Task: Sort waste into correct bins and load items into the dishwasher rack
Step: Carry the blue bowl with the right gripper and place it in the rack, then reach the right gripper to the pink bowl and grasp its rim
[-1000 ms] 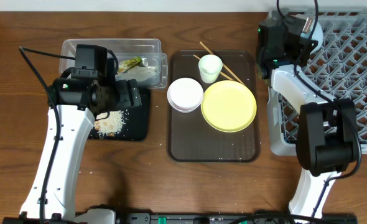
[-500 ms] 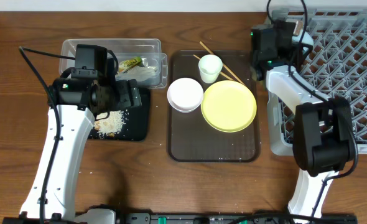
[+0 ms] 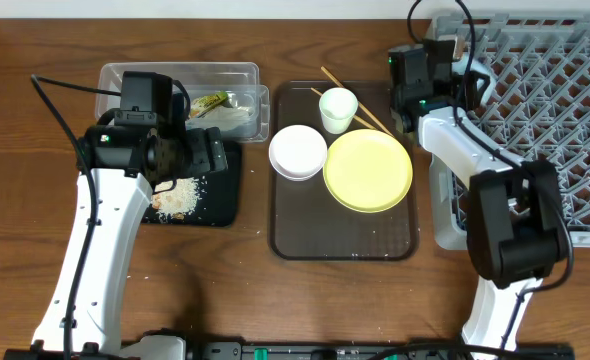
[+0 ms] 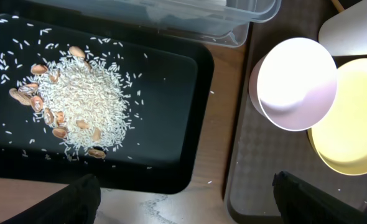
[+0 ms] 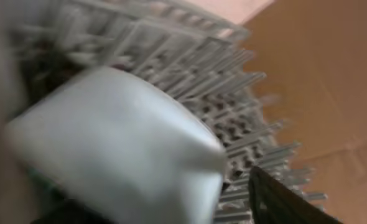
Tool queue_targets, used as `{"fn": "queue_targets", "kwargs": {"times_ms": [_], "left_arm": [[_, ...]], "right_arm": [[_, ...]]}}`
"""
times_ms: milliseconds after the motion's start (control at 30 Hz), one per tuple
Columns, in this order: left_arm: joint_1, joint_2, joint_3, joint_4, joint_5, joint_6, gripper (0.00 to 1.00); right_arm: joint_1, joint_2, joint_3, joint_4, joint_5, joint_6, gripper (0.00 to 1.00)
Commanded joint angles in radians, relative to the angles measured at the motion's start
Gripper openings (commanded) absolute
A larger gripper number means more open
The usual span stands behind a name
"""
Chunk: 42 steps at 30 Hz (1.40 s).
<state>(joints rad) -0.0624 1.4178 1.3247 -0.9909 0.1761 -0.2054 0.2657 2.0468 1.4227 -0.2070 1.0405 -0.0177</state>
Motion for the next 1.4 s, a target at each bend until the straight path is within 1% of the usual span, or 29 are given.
{"fn": "queue_targets", "kwargs": {"times_ms": [0,100,300,433,500,533,633,667,867,1033,1067,1133,1233,1367], "left_arm": [[0.002,0.005,0.003,-0.003,-0.013,0.006,0.91],[0.002,0.005,0.003,-0.003,-0.013,0.006,0.91],[0.002,0.005,0.003,-0.003,-0.013,0.006,0.91],[0.002,0.005,0.003,-0.003,-0.013,0.006,0.91],[0.002,0.005,0.003,-0.003,-0.013,0.006,0.91],[0.002,0.005,0.003,-0.003,-0.013,0.006,0.91],[0.002,0.005,0.003,-0.003,-0.013,0.006,0.91],[0.002,0.005,0.003,-0.003,-0.013,0.006,0.91],[0.002,0.005,0.003,-0.003,-0.013,0.006,0.91],[0.002,0.005,0.003,-0.003,-0.013,0.006,0.92],[0.002,0.005,0.003,-0.003,-0.013,0.006,0.92],[0.002,0.005,0.003,-0.003,-0.013,0.006,0.92],[0.002,0.005,0.003,-0.003,-0.013,0.006,0.92],[0.002,0.005,0.003,-0.003,-0.013,0.006,0.92]], "right_arm": [[0.038,-0.107,0.004,-0.051,-0.216,-0.005,0.68],[0.056,-0.169,0.004,-0.124,-0.365,0.040,0.71],[0.065,-0.296,0.004,-0.261,-0.804,0.159,0.68],[0.068,-0.307,0.003,-0.327,-1.119,0.256,0.65],[0.079,-0.292,0.000,-0.356,-1.234,0.261,0.64],[0.090,-0.283,-0.005,-0.359,-1.268,0.261,0.61],[0.139,-0.245,-0.020,-0.354,-1.273,0.296,0.57],[0.154,-0.229,-0.020,-0.355,-1.262,0.310,0.55],[0.221,-0.145,-0.020,-0.355,-1.170,0.453,0.52],[0.244,-0.099,-0.020,-0.361,-1.118,0.507,0.48],[0.249,-0.089,-0.020,-0.361,-1.115,0.516,0.46],[0.259,-0.063,-0.020,-0.354,-1.116,0.523,0.36],[0.271,-0.034,-0.020,-0.335,-1.120,0.531,0.29],[0.277,-0.031,-0.019,-0.331,-1.119,0.534,0.25]]}}
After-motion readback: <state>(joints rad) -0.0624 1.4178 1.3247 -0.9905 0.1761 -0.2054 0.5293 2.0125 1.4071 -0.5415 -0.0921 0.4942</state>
